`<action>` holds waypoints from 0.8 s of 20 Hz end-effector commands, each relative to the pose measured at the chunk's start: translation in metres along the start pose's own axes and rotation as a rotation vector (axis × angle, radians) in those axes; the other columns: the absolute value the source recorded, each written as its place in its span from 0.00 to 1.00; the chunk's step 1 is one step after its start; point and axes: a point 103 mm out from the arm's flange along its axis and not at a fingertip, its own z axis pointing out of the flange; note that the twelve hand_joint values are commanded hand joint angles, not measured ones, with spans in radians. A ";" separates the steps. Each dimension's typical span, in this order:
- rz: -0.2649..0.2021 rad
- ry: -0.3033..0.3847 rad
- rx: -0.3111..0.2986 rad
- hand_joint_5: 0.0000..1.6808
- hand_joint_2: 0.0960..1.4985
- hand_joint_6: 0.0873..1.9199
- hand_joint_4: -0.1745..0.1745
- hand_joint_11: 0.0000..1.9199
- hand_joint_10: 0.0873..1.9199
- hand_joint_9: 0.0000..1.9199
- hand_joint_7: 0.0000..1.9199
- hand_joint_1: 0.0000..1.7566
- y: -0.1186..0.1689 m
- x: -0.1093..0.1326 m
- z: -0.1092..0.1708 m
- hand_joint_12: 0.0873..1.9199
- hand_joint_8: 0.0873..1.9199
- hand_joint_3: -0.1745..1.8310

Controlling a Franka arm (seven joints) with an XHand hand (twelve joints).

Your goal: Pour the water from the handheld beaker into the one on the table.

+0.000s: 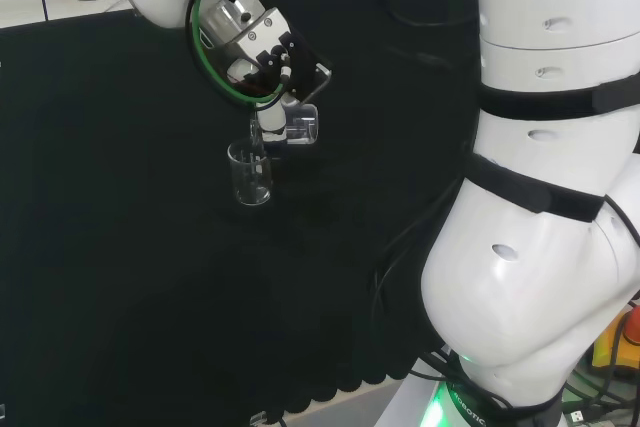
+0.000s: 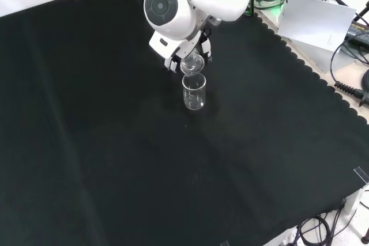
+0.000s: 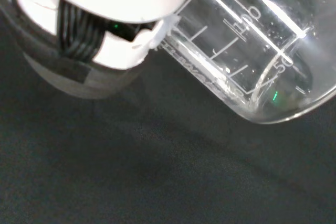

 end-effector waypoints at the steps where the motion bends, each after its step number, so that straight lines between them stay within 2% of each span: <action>1: 0.007 -0.013 0.017 0.70 0.37 0.42 0.00 0.65 0.34 0.81 0.65 0.74 0.000 0.002 -0.001 0.44 0.41 0.48; 16: 0.018 -0.049 0.065 0.70 0.37 0.42 0.00 0.65 0.34 0.81 0.65 0.74 0.001 0.004 -0.005 0.44 0.41 0.48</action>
